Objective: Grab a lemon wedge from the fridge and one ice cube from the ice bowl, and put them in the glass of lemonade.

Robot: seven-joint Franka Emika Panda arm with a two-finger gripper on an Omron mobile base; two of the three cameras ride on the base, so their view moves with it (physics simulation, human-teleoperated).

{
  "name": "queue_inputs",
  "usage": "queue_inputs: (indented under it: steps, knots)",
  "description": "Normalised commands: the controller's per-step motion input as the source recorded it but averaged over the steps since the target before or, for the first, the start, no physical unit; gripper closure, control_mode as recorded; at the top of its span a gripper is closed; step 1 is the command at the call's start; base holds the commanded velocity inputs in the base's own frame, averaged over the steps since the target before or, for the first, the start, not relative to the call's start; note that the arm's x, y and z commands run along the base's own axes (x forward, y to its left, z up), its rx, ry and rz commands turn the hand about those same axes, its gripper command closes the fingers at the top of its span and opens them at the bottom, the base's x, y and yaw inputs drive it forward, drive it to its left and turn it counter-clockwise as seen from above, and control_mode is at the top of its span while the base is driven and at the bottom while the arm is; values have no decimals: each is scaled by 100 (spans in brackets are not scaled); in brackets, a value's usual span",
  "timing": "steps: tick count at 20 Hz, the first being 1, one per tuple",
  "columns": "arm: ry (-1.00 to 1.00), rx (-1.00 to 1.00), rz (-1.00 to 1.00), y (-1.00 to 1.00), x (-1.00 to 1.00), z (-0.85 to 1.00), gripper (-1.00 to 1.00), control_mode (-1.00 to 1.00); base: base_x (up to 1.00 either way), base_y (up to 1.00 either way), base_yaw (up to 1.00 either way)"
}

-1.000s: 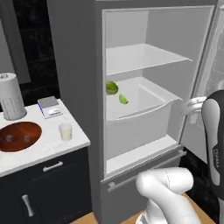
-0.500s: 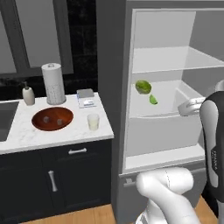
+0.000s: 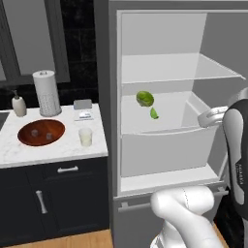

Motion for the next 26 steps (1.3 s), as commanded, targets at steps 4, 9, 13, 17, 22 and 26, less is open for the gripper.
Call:
queue_inputs:
  steps: [4, 9, 13, 17, 22, 26]
  knots:
    - [0, 0, 0, 0, 0, 0, -100, 100, 59, -3, -11]
    - [0, 0, 0, 0, 0, 0, -100, 100, 23, 0, -6]
    - [-1, 0, -1, 18, 1, 0, -100, -100, 0, 0, 0]
    - [-2, 0, -14, 34, 22, 0, -100, -100, 0, 0, 0]
    - [1, 0, -12, 7, 33, -17, -100, -100, 0, 0, 0]
    - [2, 0, -2, -5, 51, -39, -100, -100, 0, 0, 0]
